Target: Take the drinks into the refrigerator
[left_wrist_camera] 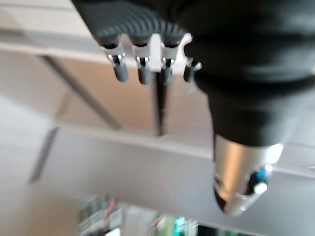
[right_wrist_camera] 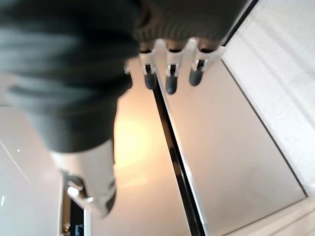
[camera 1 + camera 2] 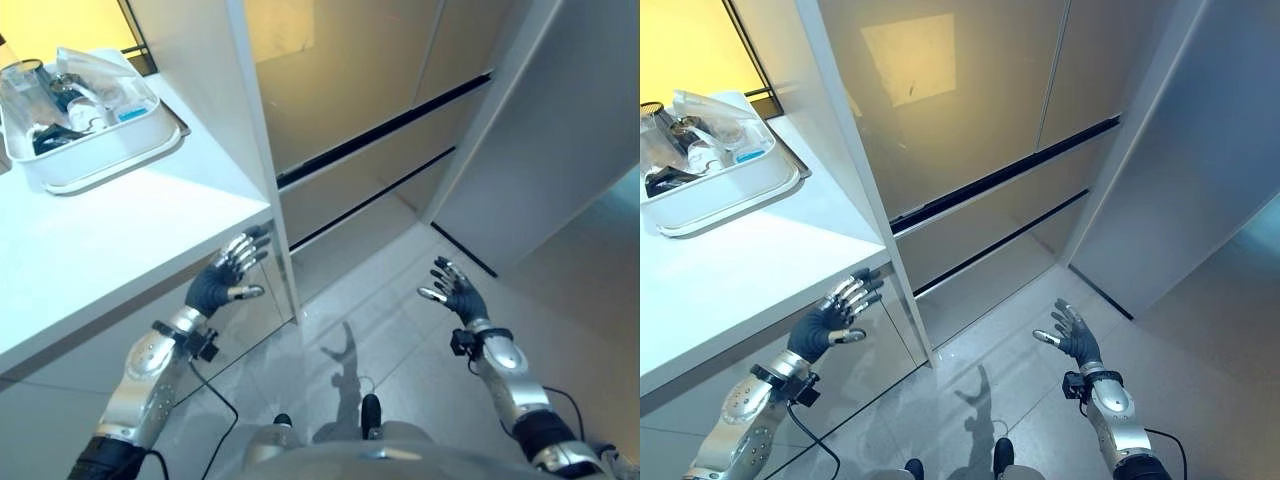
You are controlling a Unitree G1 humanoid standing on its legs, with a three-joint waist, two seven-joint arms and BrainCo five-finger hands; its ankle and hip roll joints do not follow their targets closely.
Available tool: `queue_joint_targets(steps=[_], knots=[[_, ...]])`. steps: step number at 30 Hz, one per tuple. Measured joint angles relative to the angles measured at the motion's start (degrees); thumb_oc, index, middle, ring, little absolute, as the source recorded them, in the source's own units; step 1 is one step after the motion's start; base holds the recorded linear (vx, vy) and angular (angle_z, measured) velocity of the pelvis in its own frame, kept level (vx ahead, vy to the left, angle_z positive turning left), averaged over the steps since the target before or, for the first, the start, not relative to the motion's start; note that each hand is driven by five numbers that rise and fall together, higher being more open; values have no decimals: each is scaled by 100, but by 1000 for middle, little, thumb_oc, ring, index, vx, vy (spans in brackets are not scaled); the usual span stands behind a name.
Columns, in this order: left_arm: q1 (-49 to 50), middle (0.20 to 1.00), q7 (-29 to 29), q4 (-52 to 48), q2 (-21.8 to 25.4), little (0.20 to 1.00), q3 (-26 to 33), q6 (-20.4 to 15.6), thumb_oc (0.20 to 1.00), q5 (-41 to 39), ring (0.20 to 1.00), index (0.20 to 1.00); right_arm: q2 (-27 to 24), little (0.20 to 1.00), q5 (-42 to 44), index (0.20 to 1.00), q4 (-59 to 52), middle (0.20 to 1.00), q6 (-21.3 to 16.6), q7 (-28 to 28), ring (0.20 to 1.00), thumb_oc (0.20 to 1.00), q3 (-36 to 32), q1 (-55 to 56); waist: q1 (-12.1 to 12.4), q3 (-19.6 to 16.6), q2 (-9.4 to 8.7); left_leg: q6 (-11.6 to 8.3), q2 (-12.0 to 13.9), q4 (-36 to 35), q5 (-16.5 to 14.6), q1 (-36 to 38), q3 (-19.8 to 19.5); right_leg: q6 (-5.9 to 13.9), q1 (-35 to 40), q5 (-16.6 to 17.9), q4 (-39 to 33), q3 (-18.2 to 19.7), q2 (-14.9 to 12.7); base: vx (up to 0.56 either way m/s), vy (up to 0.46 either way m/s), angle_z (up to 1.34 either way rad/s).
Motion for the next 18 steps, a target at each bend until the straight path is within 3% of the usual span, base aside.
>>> queue_joint_targets(steps=[6, 9, 15, 18], knots=[[-92, 1000, 138, 1493, -71, 1000, -285, 2, 1000, 1012, 1000, 1000, 36, 1000, -35, 1000, 8, 1000, 1, 71, 1000, 1000, 33, 12, -102, -67, -50, 14, -1, -142, 17, 153, 118, 52, 60, 6, -103, 91, 25, 8, 9, -7], [-149, 1000, 456, 2303, -418, 1000, -198, -25, 1000, 1413, 1000, 1000, 37, 1000, -35, 1000, 14, 1000, 1, 86, 1000, 1000, 96, 10, -97, -88, -71, 17, 1, -183, 20, 179, 173, 60, 40, 14, -111, 147, 34, -2, 2, -11], [-380, 1000, 1356, 4216, -1252, 1000, 325, -47, 1000, 2625, 1000, 1000, 101, 1000, -50, 1000, 404, 1000, 15, 62, 1000, 1000, 242, 32, -90, -139, -115, 19, 14, -222, 21, 227, 207, 44, 82, 46, -166, 165, 48, 0, 0, 0], [-391, 1000, 1750, 4995, -1380, 1000, 585, -18, 1000, 3233, 1000, 1000, 145, 1000, -129, 1000, 829, 1000, 4, 29, 1000, 1000, 286, 23, -81, -162, -151, 16, 21, -225, 17, 235, 207, 51, 99, 40, -188, 164, 50, 0, 0, 0]])
